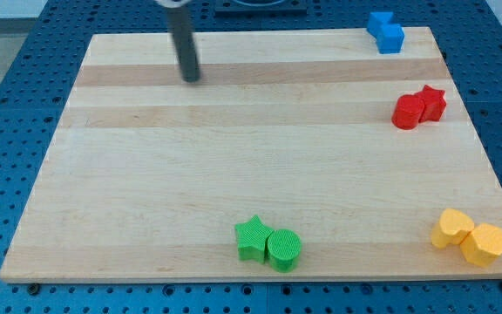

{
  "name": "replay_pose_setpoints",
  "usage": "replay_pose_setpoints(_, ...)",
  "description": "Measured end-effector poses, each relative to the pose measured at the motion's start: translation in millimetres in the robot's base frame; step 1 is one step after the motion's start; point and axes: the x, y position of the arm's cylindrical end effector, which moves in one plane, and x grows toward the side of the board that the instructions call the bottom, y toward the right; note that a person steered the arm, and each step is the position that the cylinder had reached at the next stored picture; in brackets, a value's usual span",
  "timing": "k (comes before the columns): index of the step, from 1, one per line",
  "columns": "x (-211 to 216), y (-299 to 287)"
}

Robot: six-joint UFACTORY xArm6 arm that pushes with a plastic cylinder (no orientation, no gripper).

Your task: Move the arm above the red circle

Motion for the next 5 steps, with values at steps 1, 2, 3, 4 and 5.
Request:
replay_pose_setpoints(1,12.0,84.0)
replay_pose_setpoints(2,25.7,153.4)
replay_pose_setpoints(3,28.3,247.3)
replay_pose_setpoints(4,22.1,329.1)
replay_pose_setpoints(5,-19.1,396.7)
